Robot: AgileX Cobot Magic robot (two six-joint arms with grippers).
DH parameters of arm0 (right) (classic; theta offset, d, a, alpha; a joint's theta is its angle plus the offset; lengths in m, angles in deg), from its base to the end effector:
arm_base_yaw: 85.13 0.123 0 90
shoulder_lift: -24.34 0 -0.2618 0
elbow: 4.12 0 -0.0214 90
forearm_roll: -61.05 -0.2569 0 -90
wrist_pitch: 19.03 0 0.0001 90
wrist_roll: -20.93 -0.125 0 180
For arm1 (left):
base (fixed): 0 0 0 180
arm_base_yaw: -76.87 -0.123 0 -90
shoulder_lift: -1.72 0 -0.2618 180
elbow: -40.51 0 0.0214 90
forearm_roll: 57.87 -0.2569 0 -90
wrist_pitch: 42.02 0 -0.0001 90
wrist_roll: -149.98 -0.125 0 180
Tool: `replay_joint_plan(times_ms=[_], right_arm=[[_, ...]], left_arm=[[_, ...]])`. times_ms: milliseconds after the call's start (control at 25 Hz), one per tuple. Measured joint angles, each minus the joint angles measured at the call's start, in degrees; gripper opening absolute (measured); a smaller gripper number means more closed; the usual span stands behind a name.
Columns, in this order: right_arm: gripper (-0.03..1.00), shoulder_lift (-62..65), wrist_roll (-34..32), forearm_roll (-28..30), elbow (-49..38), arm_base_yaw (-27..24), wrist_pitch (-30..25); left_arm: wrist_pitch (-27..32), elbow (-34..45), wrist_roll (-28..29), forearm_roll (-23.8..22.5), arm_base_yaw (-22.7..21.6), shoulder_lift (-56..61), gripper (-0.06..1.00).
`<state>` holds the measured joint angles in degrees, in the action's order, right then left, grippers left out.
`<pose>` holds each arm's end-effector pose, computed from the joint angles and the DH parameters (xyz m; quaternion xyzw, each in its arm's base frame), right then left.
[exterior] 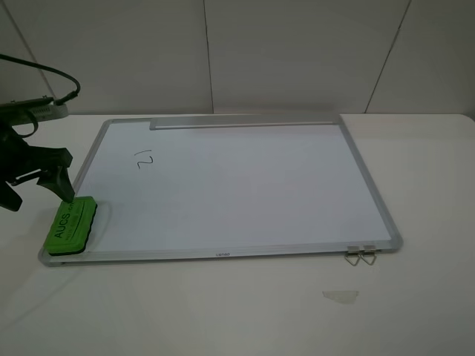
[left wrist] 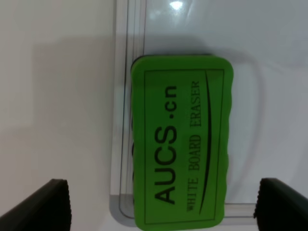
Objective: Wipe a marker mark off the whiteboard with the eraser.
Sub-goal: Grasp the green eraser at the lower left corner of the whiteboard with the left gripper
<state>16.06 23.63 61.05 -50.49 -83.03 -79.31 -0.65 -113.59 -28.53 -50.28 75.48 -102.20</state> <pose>0.0514 0.0019 0.2740 -0.0353 0.8423 -0.0028 0.5378 0.2937 -0.0038 0.1061 -0.0712 0.9934 -0.0475 0.0766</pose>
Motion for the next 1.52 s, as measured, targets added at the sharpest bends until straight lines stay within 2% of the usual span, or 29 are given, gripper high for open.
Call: replay_joint_plan(times_ms=[320, 680, 1520], right_arm=[[0.82, 0.0, 0.0, 0.0, 0.0, 0.0, 0.0], [0.82, 0.0, 0.0, 0.0, 0.0, 0.0, 0.0], [0.82, 0.0, 0.0, 0.0, 0.0, 0.0, 0.0]], left_arm=[[-4.6, 0.0, -5.5, 7.3, 0.0, -6.4, 0.78], [-7.6, 0.0, -6.4, 7.8, 0.0, -12.0, 0.78], [-6.6, -0.6, -6.1, 7.8, 0.0, -12.9, 0.77]])
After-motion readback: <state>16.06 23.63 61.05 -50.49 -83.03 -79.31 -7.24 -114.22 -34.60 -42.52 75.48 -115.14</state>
